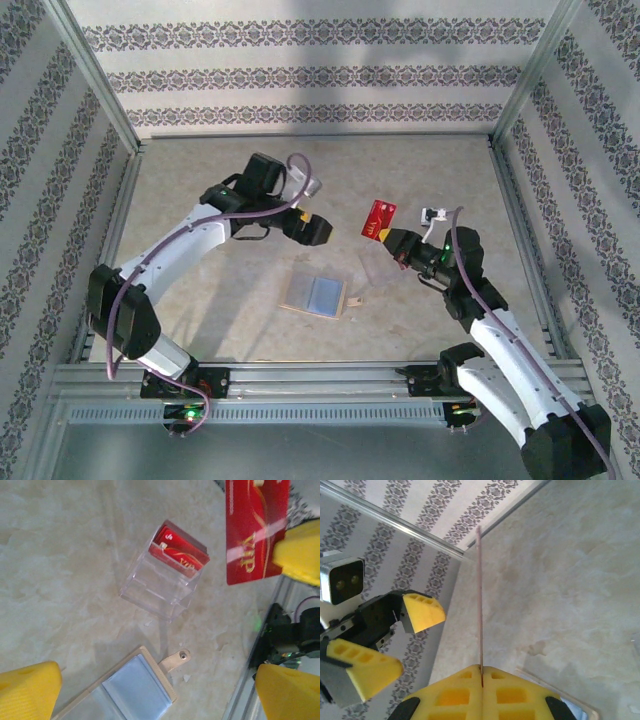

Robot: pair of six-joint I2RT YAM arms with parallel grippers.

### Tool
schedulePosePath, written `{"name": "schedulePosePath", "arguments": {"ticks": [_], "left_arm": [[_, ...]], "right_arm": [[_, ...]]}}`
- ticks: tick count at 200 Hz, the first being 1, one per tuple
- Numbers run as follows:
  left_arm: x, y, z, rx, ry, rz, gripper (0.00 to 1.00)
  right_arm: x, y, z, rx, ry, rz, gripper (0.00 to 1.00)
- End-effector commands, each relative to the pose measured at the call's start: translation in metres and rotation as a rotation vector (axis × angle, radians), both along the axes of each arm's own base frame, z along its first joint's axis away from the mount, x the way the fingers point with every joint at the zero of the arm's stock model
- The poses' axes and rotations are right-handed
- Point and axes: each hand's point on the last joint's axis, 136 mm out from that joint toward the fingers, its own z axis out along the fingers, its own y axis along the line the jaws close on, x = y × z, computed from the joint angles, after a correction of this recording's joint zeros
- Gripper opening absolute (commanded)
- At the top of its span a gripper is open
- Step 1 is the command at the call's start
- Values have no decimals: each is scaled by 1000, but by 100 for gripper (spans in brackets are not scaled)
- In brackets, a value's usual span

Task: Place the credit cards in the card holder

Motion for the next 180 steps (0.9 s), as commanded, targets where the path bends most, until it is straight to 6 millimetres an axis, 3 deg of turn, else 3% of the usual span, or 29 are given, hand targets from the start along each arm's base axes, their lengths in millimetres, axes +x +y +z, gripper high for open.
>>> {"name": "schedulePosePath", "arguments": {"ticks": [1,57,93,180], "left_arm": [[-2,4,33,-156,-12,-41,97],[-8,-6,60,-486,157,-98,86],[-7,-9,62,-610,176,-99,81],[-17,-17,62,-640,186,-146,59]], "right_arm": [[2,7,27,104,-98,-11,0],[-9,49,62,237,-254,72,0],[-17,70,80,249,-300,138,0],[-15,80,63,222,-261,149,0]]}}
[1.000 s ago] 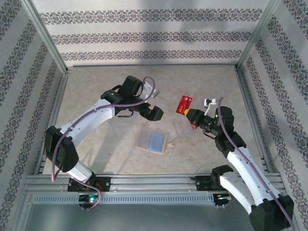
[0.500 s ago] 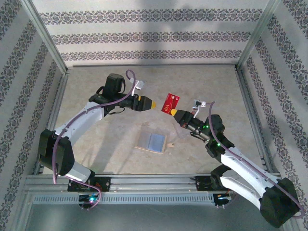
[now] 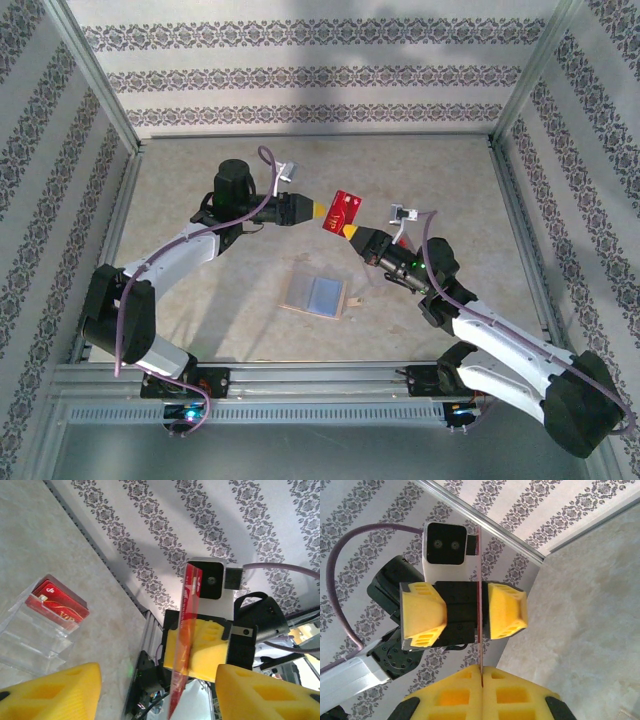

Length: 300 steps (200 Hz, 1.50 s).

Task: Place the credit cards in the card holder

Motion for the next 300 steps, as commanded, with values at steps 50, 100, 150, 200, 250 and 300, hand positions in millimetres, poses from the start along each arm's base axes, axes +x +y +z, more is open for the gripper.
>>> {"name": "schedulePosePath", "arguments": {"ticks": [50,100,150,200,250,300], "left_arm": [[-13,-10,-2,-5,-35,-60,53],[-12,-13,-8,7,-24,-56,28],[-13,-15,-11,14,-20,-59,2],[-15,-14,-11,16,-21,-62,0],[-17,-17,-12,14,-15,-72,0],[-19,-19,-14,16,-5,-79,0]], "right_arm": [[-2,10,13,11,-52,33,0],[-4,18,10,10,-48,64,0],[-6,21,15,11,-56,78,0],[-4,9,15,-34,-61,43,24],[7,0,16,-35,-47,31,34],[13,9,17,-26,-43,69,35]]}}
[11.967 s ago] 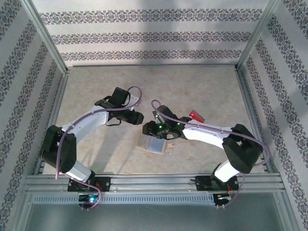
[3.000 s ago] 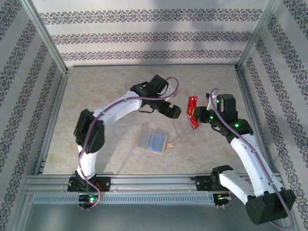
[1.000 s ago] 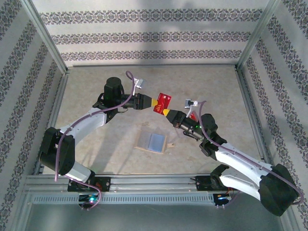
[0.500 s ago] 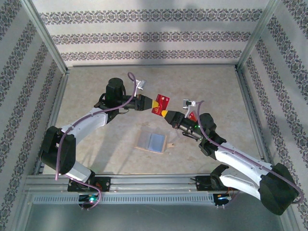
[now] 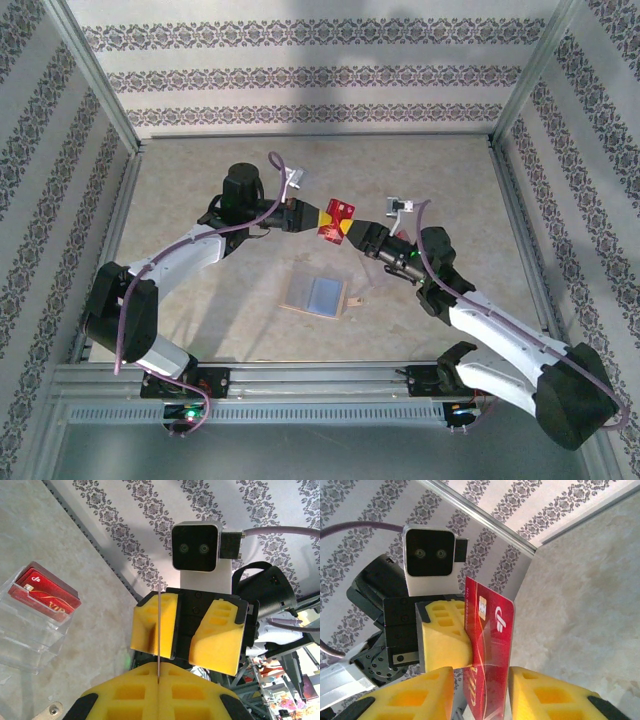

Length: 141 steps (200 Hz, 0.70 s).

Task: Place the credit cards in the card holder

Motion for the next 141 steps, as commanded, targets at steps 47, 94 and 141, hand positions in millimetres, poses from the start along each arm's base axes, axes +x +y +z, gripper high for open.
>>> {"name": "schedulePosePath", "arguments": {"ticks": [47,94,141], "left_arm": [[-4,-4,-6,4,2,-23,0],[-3,-2,-8,30,-5,-21,32],[7,35,-22,230,-43,82,56]], "right_arm": [[-3,5,16,36,-59,39,12],[-6,-3,3,23,-36,6,0],[-15,-11,-33,-49,85,-22,0]]}}
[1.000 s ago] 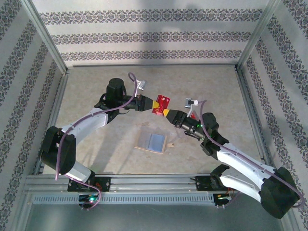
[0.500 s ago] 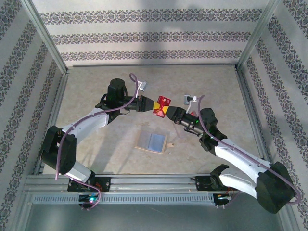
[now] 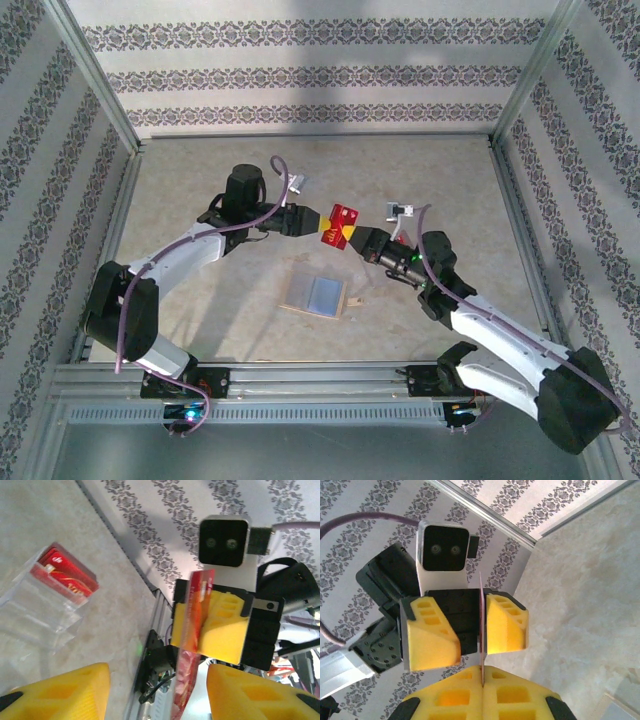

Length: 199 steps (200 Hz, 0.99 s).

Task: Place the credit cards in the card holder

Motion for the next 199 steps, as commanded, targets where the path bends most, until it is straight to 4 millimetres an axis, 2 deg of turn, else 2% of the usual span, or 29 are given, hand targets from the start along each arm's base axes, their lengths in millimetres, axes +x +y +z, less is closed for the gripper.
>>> {"name": "schedulePosePath", "arguments": {"ticks": [1,18,42,62,77,87,105,122,159,199], "left_arm": [[3,27,1,149,-79,57,56],[-1,48,-20,331,-134,92,55],[-16,74,-52,527,-170,84,47],[-29,92,-90,681,-98,23,36],[-30,103,-122,790,-8,-2,19],[-28,108,-139,838,38,-1,11],[-29,107,-149,855,19,-38,0],[-23,105,-162,888,29,-24,0],[-40,83,-179,913,41,-127,0],[-48,76,-198,974,20,-173,0]], "right_arm": [[-5,-7,-24,-47,66,-29,0],[-9,-11,-45,-79,122,-44,0],[-15,-16,-71,-95,226,-63,0],[-22,-12,-82,-132,259,-56,0],[-29,-15,-110,-226,366,-60,0],[-32,-12,-117,-246,403,-39,0],[-36,-2,-119,-230,423,-8,0],[-40,4,-124,-255,444,11,0],[-47,15,-137,-286,487,31,0],[-52,31,-158,-299,545,64,0]]}}
